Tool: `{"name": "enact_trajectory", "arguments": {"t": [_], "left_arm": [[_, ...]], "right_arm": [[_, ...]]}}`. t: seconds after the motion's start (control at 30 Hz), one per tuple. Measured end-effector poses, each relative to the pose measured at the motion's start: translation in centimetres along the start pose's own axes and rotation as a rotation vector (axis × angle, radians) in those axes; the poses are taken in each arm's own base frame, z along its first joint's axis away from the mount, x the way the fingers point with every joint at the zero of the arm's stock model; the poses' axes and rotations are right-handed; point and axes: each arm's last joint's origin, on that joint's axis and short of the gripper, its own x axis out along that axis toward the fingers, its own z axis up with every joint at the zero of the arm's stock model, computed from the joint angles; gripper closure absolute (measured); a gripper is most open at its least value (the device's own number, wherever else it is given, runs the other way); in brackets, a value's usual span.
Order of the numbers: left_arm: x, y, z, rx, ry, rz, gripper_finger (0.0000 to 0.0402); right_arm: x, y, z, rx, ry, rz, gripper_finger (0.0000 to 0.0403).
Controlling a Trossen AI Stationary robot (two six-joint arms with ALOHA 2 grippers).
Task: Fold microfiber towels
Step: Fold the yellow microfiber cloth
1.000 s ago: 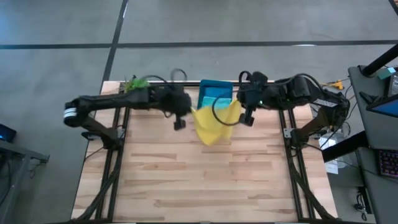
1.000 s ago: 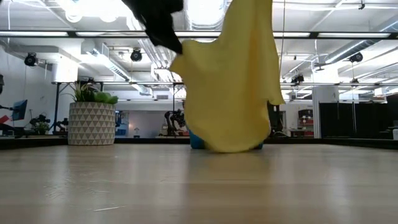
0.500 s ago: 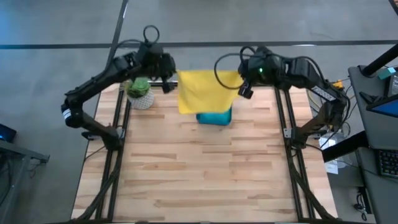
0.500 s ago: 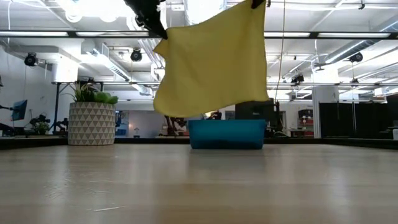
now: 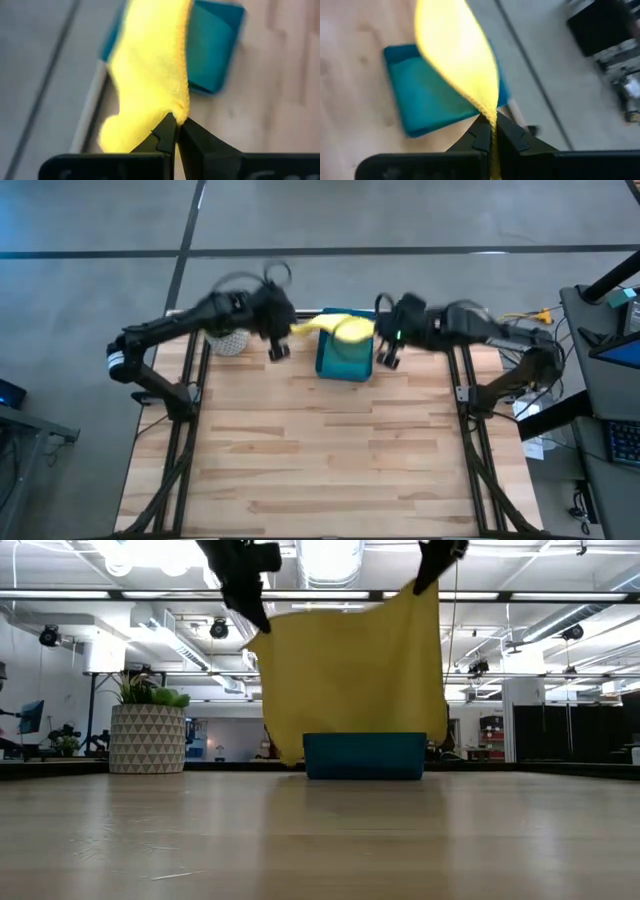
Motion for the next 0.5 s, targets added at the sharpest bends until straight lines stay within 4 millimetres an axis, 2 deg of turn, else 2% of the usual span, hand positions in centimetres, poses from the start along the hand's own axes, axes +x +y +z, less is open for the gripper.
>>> {"name": "enact_trajectory", "arguments": {"t": [0.23,0.4,0.5], "left_arm": [[4.1,-7.6,-3.4,0.039,0.126,-0.137,0.0402],[5.4,-12.3,-5.7,0.041,0.163,-0.209,0.0402],[5.5,-14.7,-6.6,0.033,0.162,-0.247,0.0401]], "right_arm": [[1.8,7.4,-6.4,0.097,0.028,0.112,0.0394],[1.6,12.2,-10.9,0.191,0.044,0.2,0.0394],[1.3,14.6,-12.6,0.243,0.043,0.257,0.0394]]}}
